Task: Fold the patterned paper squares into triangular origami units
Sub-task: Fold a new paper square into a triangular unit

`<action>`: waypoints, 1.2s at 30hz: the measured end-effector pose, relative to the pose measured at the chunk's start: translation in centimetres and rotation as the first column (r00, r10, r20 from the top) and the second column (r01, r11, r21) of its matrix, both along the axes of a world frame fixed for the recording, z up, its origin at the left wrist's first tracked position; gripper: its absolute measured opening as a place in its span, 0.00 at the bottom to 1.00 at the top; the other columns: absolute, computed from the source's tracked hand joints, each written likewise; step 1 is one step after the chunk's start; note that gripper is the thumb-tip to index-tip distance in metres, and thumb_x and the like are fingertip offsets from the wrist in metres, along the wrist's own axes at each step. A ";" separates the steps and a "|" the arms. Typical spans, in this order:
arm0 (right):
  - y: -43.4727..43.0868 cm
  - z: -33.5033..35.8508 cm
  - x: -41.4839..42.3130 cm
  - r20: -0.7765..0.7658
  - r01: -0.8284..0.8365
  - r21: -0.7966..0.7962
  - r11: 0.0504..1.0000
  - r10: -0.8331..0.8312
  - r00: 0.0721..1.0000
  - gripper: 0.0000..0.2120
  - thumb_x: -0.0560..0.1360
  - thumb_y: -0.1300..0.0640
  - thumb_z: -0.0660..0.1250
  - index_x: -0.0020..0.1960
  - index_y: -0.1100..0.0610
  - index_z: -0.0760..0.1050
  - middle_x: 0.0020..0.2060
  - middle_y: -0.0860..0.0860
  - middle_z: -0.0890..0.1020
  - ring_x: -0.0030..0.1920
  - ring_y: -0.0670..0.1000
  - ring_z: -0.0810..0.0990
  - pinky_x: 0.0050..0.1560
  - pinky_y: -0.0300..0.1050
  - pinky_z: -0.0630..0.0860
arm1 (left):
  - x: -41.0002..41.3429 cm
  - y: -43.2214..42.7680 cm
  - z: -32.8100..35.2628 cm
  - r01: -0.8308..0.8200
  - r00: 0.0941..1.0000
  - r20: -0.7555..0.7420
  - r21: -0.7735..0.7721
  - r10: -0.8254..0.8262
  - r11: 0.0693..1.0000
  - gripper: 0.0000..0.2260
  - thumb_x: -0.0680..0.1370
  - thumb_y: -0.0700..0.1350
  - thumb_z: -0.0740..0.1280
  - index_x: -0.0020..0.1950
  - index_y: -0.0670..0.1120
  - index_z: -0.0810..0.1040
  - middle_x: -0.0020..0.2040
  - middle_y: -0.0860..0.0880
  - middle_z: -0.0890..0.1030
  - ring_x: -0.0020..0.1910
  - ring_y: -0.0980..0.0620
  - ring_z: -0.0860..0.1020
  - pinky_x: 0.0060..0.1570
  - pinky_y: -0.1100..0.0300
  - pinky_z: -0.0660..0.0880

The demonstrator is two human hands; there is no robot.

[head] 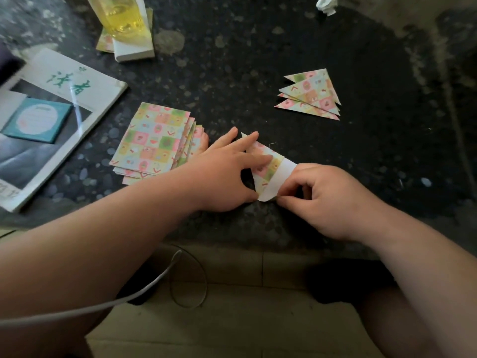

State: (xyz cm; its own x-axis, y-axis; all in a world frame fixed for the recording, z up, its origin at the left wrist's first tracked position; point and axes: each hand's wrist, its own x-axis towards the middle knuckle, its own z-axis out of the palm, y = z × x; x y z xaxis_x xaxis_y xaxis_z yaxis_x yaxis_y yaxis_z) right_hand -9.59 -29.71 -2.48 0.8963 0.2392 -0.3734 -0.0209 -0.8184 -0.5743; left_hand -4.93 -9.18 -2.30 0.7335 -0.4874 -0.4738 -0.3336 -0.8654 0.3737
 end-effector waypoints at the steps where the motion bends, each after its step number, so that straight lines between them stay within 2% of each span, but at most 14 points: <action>1: 0.1 0.0 0.0 -0.003 0.010 -0.004 1.000 -0.010 1.000 0.02 0.77 0.51 0.74 0.48 0.45 0.84 0.49 0.39 0.79 0.42 0.40 0.76 0.42 0.35 0.67 | 0.0 0.0 0.0 0.003 1.000 0.001 0.001 -0.003 1.000 0.31 0.79 0.60 0.67 0.79 0.68 0.56 0.82 0.61 0.41 0.81 0.54 0.36 0.78 0.39 0.35; 6: 0.6 0.4 0.2 -0.038 0.036 -0.026 0.999 -0.037 0.999 0.06 0.77 0.50 0.73 0.42 0.43 0.80 0.47 0.40 0.79 0.43 0.42 0.77 0.42 0.39 0.69 | 0.0 0.0 0.0 0.000 1.000 -0.010 0.001 0.000 1.000 0.31 0.79 0.60 0.66 0.79 0.68 0.56 0.82 0.61 0.41 0.81 0.54 0.36 0.78 0.39 0.35; 14: 0.8 1.0 0.3 -0.057 0.008 -0.054 0.998 -0.011 0.998 0.04 0.77 0.49 0.73 0.44 0.43 0.80 0.47 0.41 0.76 0.42 0.41 0.74 0.41 0.37 0.67 | 0.0 -0.1 0.0 -0.013 1.000 0.012 -0.003 0.013 1.000 0.29 0.80 0.59 0.66 0.78 0.68 0.57 0.83 0.61 0.43 0.81 0.54 0.37 0.78 0.38 0.36; 18: 1.1 1.0 0.1 -0.044 0.016 -0.051 0.999 -0.018 0.999 0.03 0.78 0.49 0.73 0.45 0.44 0.81 0.49 0.41 0.76 0.42 0.41 0.74 0.40 0.36 0.67 | -0.3 0.0 -0.2 -0.036 0.999 0.026 -0.078 0.038 0.996 0.31 0.79 0.57 0.69 0.78 0.68 0.59 0.83 0.60 0.46 0.81 0.53 0.39 0.77 0.36 0.36; 21: 1.4 0.9 0.2 -0.032 0.039 -0.066 0.997 -0.041 0.999 0.04 0.77 0.48 0.73 0.44 0.43 0.80 0.48 0.40 0.77 0.43 0.41 0.76 0.40 0.36 0.68 | -0.5 0.2 -0.2 -0.063 0.997 0.036 -0.131 0.069 0.989 0.18 0.78 0.55 0.71 0.65 0.65 0.68 0.83 0.59 0.48 0.82 0.53 0.40 0.78 0.38 0.37; 23: 1.4 1.0 0.4 -0.042 0.052 -0.080 0.995 -0.056 0.998 0.07 0.76 0.47 0.74 0.42 0.42 0.78 0.47 0.40 0.77 0.44 0.41 0.76 0.40 0.36 0.69 | -0.6 0.3 -0.3 -0.050 0.997 0.050 -0.117 0.056 0.992 0.12 0.79 0.55 0.70 0.58 0.64 0.69 0.83 0.59 0.48 0.82 0.52 0.40 0.78 0.39 0.36; 28: 0.7 1.5 0.9 -0.136 0.038 -0.091 0.995 -0.050 0.989 0.06 0.75 0.48 0.76 0.40 0.42 0.82 0.40 0.40 0.82 0.42 0.41 0.80 0.39 0.37 0.71 | -0.8 0.3 -0.4 -0.016 0.998 0.064 -0.109 0.023 0.994 0.10 0.80 0.55 0.68 0.56 0.65 0.68 0.83 0.58 0.47 0.82 0.50 0.38 0.77 0.37 0.34; 32: 0.5 1.4 1.0 -0.146 0.042 -0.065 0.997 -0.051 0.988 0.07 0.75 0.50 0.76 0.39 0.42 0.82 0.38 0.39 0.83 0.41 0.40 0.81 0.40 0.37 0.73 | -0.8 0.2 -0.4 -0.010 0.998 0.068 -0.108 0.017 0.994 0.10 0.80 0.54 0.67 0.54 0.66 0.67 0.83 0.58 0.45 0.82 0.49 0.37 0.76 0.37 0.33; 36: 0.5 1.2 1.1 -0.169 0.055 -0.015 0.998 -0.057 0.984 0.06 0.76 0.52 0.75 0.42 0.44 0.83 0.35 0.41 0.84 0.38 0.41 0.82 0.42 0.40 0.76 | -0.9 0.2 -0.4 0.001 0.998 0.061 -0.081 0.004 0.997 0.08 0.81 0.54 0.66 0.53 0.65 0.68 0.83 0.58 0.43 0.81 0.49 0.36 0.76 0.37 0.32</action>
